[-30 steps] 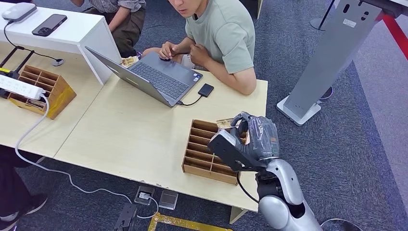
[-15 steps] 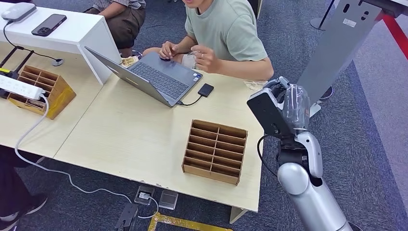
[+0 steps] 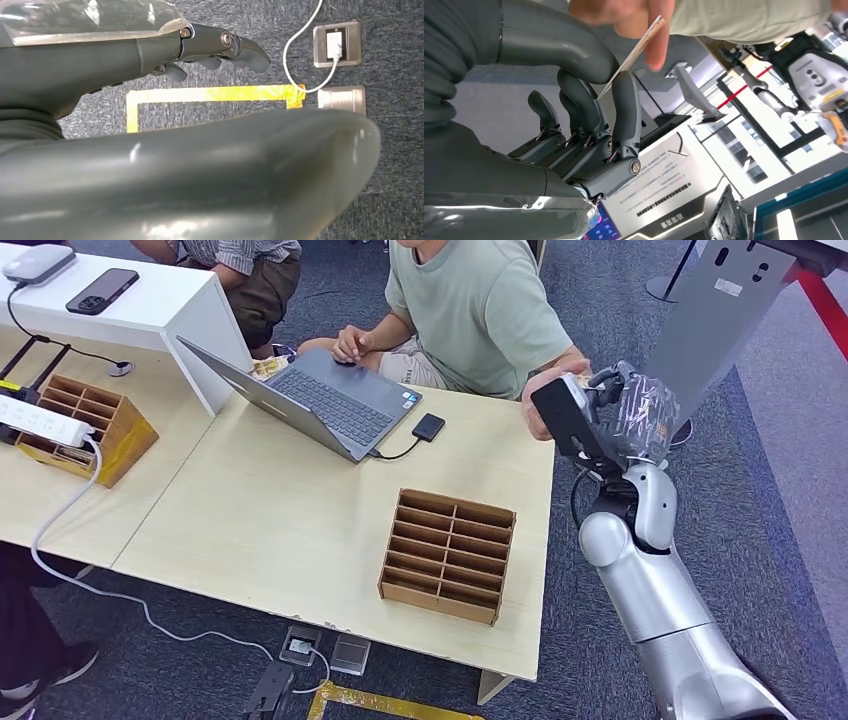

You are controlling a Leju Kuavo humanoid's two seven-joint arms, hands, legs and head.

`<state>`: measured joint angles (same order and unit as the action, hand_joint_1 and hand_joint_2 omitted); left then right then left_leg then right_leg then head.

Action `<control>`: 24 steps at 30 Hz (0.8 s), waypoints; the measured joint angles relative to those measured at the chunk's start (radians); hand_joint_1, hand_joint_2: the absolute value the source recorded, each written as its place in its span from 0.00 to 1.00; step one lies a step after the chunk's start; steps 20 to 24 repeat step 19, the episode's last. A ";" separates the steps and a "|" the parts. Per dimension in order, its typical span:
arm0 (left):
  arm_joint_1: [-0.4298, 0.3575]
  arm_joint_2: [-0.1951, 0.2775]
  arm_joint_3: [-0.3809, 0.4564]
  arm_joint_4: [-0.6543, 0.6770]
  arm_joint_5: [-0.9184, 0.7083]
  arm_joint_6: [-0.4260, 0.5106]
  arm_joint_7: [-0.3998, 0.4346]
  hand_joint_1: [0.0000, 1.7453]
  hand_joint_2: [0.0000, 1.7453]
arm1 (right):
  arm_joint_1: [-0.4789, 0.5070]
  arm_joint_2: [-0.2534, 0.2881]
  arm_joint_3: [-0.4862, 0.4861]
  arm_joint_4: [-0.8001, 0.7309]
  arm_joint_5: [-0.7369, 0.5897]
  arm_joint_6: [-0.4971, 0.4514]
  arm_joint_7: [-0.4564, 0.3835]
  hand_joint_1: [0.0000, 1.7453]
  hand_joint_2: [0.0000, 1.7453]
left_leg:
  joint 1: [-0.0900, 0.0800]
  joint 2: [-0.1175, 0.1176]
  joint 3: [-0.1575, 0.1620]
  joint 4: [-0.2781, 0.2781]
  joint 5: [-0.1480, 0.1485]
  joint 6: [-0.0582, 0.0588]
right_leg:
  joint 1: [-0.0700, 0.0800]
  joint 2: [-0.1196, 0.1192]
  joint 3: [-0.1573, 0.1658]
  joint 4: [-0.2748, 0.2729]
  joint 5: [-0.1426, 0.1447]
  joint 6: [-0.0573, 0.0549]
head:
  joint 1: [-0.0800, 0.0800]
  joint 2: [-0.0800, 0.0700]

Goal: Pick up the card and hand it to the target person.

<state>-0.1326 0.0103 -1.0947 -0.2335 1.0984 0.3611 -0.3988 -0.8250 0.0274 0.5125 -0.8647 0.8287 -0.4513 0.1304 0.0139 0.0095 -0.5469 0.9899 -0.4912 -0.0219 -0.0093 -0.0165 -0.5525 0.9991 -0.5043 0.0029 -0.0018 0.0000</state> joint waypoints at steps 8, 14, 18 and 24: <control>0.000 0.000 -0.001 0.000 0.000 0.006 0.007 0.00 0.00 | -0.022 0.036 -0.005 0.135 0.045 -0.022 0.003 0.72 1.00 | 0.000 0.000 0.000 0.000 0.000 0.000 | 0.000 0.000 0.000 0.000 0.000 0.000 | 0.000 0.000; 0.000 -0.002 -0.001 0.000 0.002 0.014 0.012 0.00 0.00 | -0.025 0.056 -0.004 0.186 0.067 -0.022 -0.005 0.00 1.00 | 0.000 0.000 0.000 0.000 0.000 0.000 | 0.000 0.000 0.000 0.000 0.000 0.000 | 0.000 0.000; 0.001 -0.004 -0.001 0.000 0.004 0.019 0.014 0.00 0.00 | -0.026 0.073 -0.004 0.208 0.084 -0.041 -0.026 0.00 1.00 | 0.000 0.000 0.000 0.000 0.000 0.000 | 0.000 0.000 0.000 0.000 0.000 0.000 | 0.000 0.000; 0.001 -0.004 -0.001 0.000 0.004 0.020 0.014 0.00 0.00 | -0.026 0.074 -0.004 0.210 0.085 -0.044 -0.029 0.00 1.00 | 0.000 0.000 0.000 0.000 0.000 0.000 | 0.000 0.000 0.000 0.000 0.000 0.000 | 0.000 0.000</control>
